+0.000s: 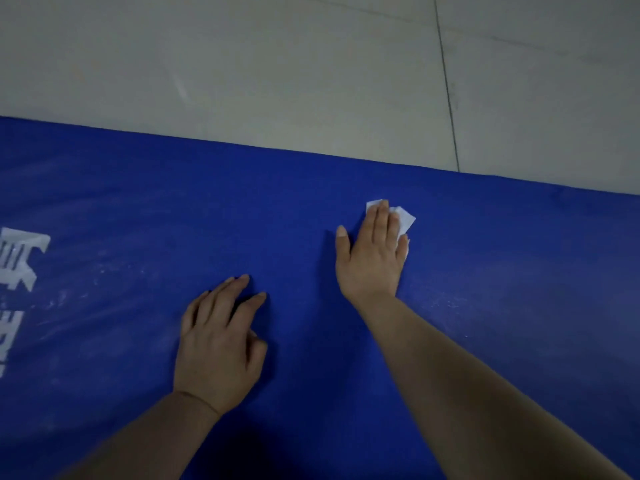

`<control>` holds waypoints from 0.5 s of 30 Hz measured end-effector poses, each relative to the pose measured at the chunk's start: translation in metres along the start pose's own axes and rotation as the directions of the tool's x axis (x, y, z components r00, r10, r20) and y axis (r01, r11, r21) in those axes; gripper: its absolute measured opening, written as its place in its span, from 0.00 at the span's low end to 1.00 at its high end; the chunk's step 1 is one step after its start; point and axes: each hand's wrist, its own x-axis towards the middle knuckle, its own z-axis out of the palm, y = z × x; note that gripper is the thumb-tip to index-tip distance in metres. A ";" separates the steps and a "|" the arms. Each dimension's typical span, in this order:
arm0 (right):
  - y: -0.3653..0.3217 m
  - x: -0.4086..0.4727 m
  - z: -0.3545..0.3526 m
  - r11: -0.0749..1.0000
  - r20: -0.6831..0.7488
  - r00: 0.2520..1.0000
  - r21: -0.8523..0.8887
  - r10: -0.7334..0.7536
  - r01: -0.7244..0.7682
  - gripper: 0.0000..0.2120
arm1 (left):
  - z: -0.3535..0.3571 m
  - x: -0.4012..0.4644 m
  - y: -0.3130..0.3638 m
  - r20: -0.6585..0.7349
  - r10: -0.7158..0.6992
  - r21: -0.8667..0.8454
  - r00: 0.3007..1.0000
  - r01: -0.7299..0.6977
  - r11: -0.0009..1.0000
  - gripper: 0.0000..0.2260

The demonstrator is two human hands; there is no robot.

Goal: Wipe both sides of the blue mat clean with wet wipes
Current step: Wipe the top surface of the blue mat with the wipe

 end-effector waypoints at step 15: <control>-0.033 -0.013 -0.004 0.913 0.123 0.909 0.149 -0.399 0.381 0.37 | 0.002 0.068 -0.005 0.063 -0.099 0.171 0.993 0.087 0.981 0.23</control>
